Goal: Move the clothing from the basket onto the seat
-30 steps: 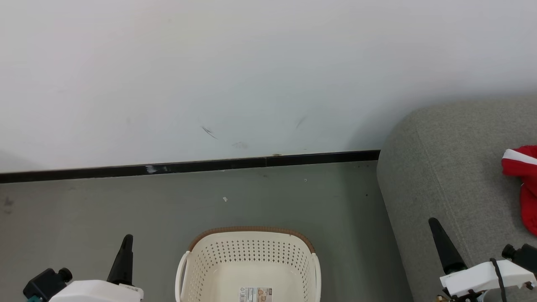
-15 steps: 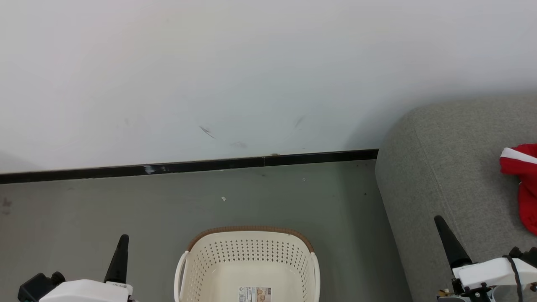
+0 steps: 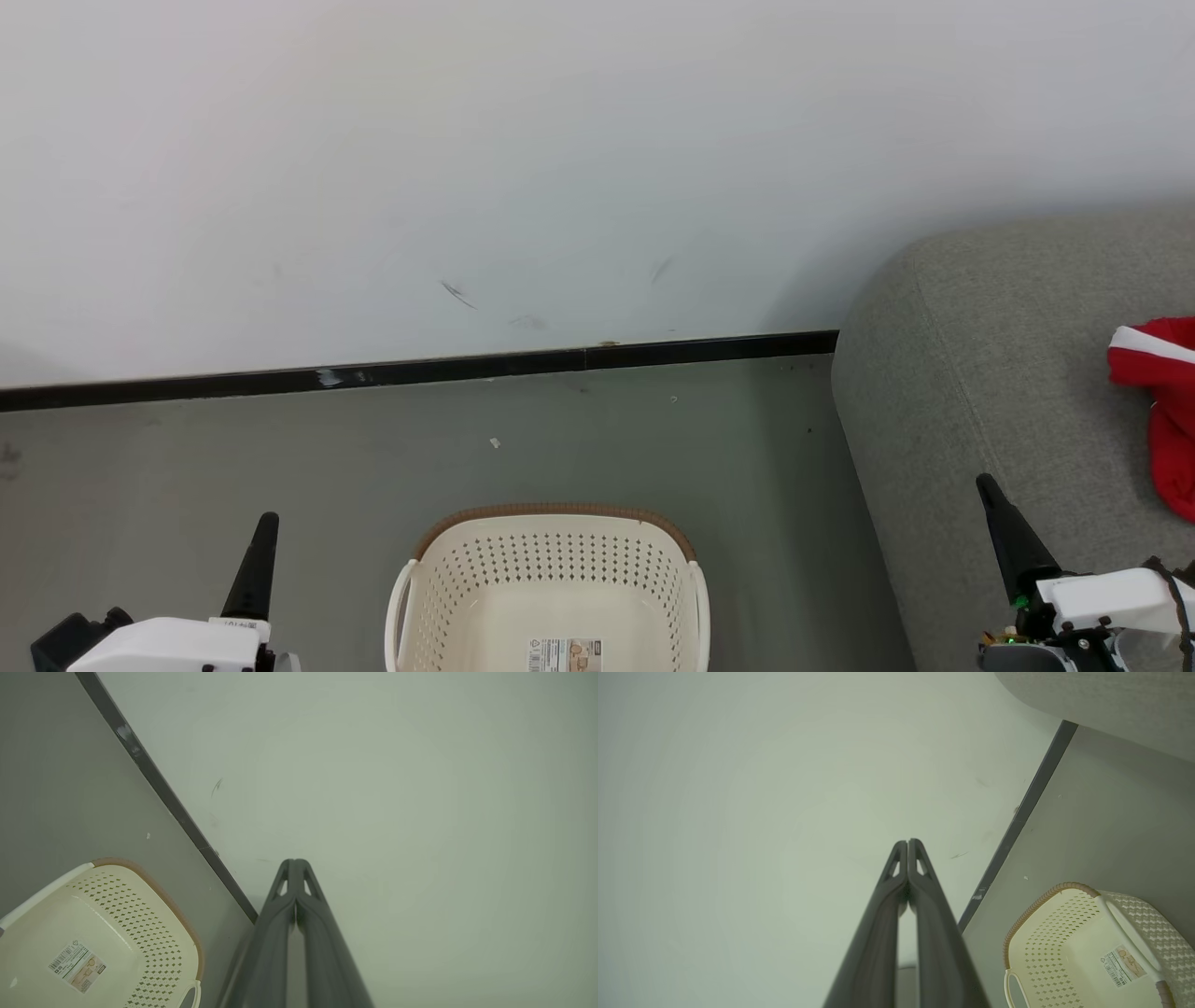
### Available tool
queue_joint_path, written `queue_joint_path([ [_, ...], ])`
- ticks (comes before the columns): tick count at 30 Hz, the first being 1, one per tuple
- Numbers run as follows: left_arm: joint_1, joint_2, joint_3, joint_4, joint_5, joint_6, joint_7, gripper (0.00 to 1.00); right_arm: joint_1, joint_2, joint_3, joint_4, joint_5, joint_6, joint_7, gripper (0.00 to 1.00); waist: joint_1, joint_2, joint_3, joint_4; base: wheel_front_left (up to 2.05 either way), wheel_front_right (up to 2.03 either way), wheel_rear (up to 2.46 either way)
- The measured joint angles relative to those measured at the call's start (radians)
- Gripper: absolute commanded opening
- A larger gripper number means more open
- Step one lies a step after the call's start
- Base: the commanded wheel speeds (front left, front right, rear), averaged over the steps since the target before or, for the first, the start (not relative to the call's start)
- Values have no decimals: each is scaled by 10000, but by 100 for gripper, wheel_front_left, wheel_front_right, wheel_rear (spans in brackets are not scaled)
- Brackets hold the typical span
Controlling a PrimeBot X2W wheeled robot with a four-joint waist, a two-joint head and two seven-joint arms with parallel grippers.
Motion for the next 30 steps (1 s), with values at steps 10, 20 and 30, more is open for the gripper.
queue_joint_path([
  [10,-16,-94,313,96,-913,-180,311,0,-196,0,-161,127,1442,2,251,0,0,0,0,-38,0,0,0],
  [20,-201,-215,516,165,-1651,-276,525,0,-319,2,-236,295,2437,2,378,0,-1,0,0,-62,0,0,0],
  [30,-201,-219,529,188,-1651,-301,525,0,-370,2,-238,307,2491,2,389,0,-1,0,0,-62,0,0,0],
])
